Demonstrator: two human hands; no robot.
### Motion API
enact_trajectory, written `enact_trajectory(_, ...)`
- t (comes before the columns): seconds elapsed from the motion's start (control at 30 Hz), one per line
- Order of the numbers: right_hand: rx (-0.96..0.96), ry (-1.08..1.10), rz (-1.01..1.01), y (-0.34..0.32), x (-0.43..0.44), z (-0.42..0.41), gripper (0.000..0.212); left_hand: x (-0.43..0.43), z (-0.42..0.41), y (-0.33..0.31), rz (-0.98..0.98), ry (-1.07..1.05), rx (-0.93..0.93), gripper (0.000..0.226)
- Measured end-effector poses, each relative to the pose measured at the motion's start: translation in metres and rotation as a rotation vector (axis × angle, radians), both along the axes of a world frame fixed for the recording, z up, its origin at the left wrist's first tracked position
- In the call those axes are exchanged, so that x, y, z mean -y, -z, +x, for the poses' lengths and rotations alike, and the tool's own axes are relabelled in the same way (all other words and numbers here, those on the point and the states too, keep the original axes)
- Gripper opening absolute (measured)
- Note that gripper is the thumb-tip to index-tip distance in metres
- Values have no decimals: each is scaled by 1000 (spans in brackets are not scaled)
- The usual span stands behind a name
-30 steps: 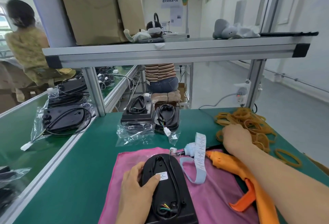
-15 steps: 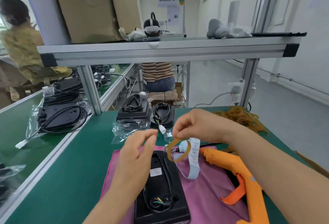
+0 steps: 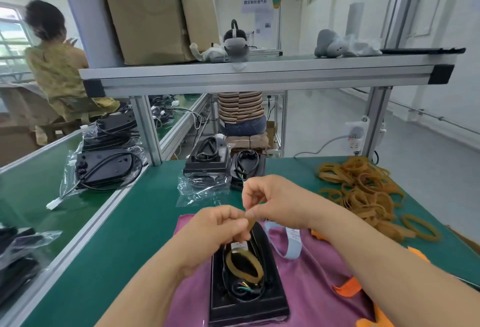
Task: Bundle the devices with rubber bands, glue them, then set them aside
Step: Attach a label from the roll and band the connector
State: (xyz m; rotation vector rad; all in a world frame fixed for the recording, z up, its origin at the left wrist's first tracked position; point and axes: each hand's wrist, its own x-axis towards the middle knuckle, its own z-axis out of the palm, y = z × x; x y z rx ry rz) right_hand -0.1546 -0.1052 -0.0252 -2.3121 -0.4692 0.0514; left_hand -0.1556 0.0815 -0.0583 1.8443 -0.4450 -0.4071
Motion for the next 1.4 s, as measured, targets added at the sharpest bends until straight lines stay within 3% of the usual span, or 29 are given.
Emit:
enact_trajectory(0.1,147,171,-54,15,-5,-1,15,1,4,12,85,-84,63,10)
enact_trajectory(0.17,141,246,-65,18,-6,-5,18,3,5,22,70,-207,89,7)
enact_trajectory(0.3,-113,156,-296,29,-18,-19,38,3,6,32,-245,-396,-107,4)
enact_trajectory(0.4,-41,137,-413,41,-27,-21,21,-2,10,34,-387,-408,-226,16)
enact_trajectory(0.57,-47,217,-405,44,-19,-14,5,-22,18,29,-656,-388,-469,29)
enact_trajectory(0.7,-126,261,-284,38,0,-15,20,-39,24,30,-815,-311,-507,28)
enact_trajectory(0.83,-132,310,-561,28,28,-12,11,-50,31,34,-656,-343,-394,26)
enact_trajectory(0.93,-191,290,-680,32,29,-10,27,-50,34,40,-475,-383,-343,26)
enact_trajectory(1.1,-64,355,-445,44,6,7,22,-49,40,55,-211,-516,-220,21)
enact_trajectory(1.2,-101,394,-399,55,-5,18,33,-50,43,60,12,-581,-100,5)
enact_trajectory(1.27,-84,443,-396,60,-5,21,37,-53,45,62,149,-595,-42,25)
enact_trajectory(1.4,111,503,-346,62,-4,19,25,-54,50,59,201,-524,-35,42)
